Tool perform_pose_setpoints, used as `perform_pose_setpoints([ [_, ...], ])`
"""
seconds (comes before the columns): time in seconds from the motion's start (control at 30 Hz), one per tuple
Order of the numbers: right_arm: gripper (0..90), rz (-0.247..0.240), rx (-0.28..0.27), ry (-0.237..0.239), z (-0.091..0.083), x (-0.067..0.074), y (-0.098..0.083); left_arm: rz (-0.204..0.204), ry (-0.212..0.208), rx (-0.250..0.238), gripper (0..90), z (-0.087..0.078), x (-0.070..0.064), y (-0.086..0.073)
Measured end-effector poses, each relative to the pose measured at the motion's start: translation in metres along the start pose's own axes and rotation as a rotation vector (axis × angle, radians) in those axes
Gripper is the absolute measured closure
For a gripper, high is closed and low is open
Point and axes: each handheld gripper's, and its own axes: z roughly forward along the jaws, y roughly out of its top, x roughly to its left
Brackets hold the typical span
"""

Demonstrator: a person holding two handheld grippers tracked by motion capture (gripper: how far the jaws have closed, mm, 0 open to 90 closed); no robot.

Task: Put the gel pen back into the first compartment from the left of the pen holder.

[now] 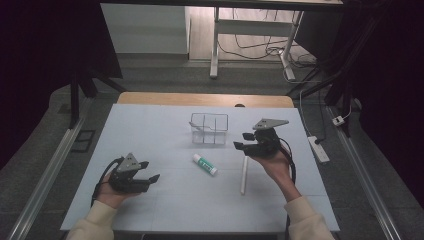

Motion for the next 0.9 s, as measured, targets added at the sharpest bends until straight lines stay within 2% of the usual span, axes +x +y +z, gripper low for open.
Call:
perform_pose_setpoints([
  [0.3,45.0,-0.003,0.037,-0.009,-0.006,0.006,-0.015,-0.004,-0.002,-0.001,35.1,0.000,0.000,0.000],
  [0.57,42.6,0.025,0.066,-0.010,-0.010,0.005,-0.023,-0.003,-0.001,0.000,35.0,0.000,0.000,0.000],
  [0.83,37.2,0.038,0.129,-0.024,-0.008,0.009,-0.026,0.003,0.000,0.002,35.0,0.000,-0.001,0.000],
  [0.9,35.8,0.035,0.147,-0.012,-0.006,0.010,-0.028,0.005,-0.001,0.000,35.0,0.000,-0.001,0.000],
])
